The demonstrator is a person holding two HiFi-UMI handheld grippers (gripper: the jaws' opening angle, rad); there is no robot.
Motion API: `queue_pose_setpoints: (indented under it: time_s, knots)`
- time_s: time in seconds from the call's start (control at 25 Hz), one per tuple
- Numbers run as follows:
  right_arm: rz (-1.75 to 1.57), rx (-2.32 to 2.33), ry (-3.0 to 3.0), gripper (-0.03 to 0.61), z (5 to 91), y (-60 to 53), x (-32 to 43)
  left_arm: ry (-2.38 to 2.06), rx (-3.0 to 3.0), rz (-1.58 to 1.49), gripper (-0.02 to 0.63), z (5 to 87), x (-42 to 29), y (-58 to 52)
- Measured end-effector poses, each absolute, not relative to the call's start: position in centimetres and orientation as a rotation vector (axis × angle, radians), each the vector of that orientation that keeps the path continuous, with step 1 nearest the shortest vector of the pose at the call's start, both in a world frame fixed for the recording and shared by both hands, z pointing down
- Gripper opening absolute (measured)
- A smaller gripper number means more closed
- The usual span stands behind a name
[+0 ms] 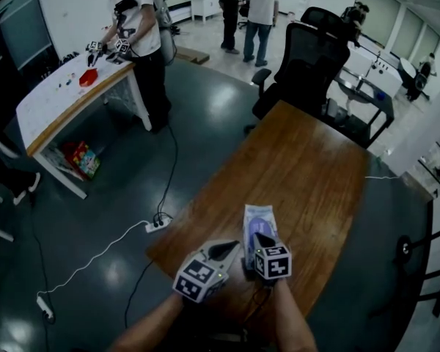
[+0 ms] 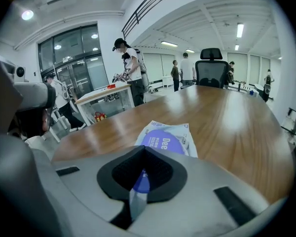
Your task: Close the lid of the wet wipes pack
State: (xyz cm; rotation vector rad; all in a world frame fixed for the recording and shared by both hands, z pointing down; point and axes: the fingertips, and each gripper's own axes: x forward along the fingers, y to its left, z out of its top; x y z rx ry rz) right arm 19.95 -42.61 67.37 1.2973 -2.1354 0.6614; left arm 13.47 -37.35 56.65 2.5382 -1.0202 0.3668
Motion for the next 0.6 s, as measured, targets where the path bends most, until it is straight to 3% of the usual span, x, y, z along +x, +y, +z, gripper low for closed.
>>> queue_pose_setpoints:
  time_s: [0.6]
  knots:
    - [0.575,1.562,-2.454,0.011,55.1,-35.6,19.1,-0.950,2.653,0.318,0.008,52.1,12.5,-35.2]
